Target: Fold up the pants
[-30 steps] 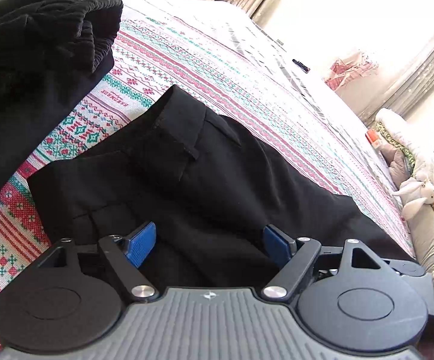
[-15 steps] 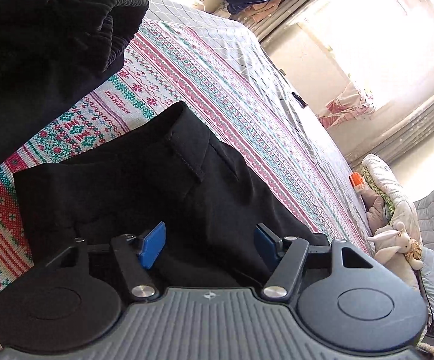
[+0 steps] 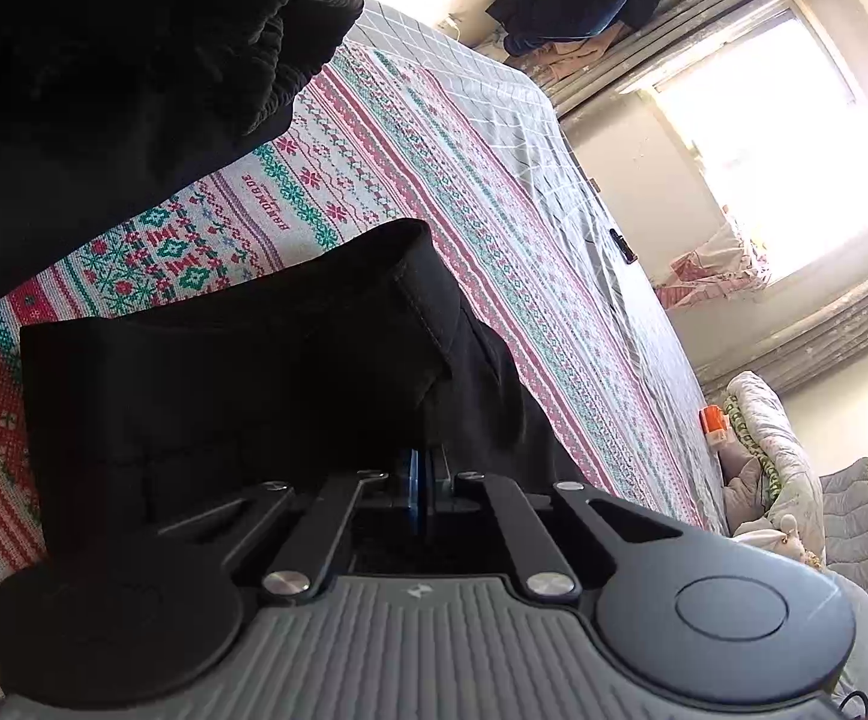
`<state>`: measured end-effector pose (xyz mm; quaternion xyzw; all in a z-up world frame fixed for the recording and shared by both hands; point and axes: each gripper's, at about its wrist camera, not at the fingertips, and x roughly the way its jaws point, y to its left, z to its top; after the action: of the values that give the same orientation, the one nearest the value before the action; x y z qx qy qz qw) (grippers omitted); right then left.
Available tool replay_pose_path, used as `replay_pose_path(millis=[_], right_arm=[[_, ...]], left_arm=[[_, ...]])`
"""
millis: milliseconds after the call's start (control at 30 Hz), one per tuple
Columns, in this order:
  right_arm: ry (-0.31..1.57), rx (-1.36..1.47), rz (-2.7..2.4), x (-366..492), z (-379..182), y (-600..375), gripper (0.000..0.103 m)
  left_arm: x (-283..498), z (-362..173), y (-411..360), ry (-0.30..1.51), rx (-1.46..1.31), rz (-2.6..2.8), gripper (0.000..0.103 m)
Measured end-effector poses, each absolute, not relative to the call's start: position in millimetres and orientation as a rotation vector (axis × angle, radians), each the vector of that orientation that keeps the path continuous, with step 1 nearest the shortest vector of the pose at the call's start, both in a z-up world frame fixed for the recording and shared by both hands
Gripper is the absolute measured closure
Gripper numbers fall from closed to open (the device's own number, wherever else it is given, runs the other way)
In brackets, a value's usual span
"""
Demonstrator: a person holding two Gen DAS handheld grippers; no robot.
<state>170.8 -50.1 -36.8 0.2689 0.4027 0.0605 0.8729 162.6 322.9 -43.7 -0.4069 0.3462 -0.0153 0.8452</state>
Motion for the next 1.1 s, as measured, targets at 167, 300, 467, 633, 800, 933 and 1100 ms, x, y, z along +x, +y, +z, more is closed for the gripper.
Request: replay_pose_path(millis=[167, 300, 467, 633, 800, 933, 1100], right_arm=[[0.843, 0.636, 0.148, 174.3, -41.7, -50.2, 0.048], [0.827, 0.718, 0.182, 172.8, -44.5, -52.0, 0.047], [0.805, 0.83, 0.23, 176.2, -49.7, -47.1, 0.047], [0.745, 0.947, 0.212, 186.3, -52.5, -50.3, 0.047], [0.798, 0.99, 0.094, 188.2, -58.1, -59.4, 0.047], [0.794, 1.002, 0.03, 176.4, -63.2, -72.8, 0.047], [0.73, 1.107, -0.039, 166.3, -68.6, -97.8, 0.048]], left_arm=[[158.4, -26.9, 318.4, 0.626, -0.829, -0.069, 0.082], [155.3, -9.3, 312.9, 0.538, -0.808, -0.088, 0.083], [153.1, 1.5, 313.8, 0.501, -0.842, -0.097, 0.083], [154.0, 3.5, 315.4, 0.489, -0.866, -0.095, 0.083], [153.8, 4.3, 316.9, 0.485, -0.864, -0.092, 0.083], [153.8, 2.7, 319.6, 0.499, -0.872, -0.086, 0.083], [152.3, 1.7, 321.1, 0.512, -0.877, -0.078, 0.083]])
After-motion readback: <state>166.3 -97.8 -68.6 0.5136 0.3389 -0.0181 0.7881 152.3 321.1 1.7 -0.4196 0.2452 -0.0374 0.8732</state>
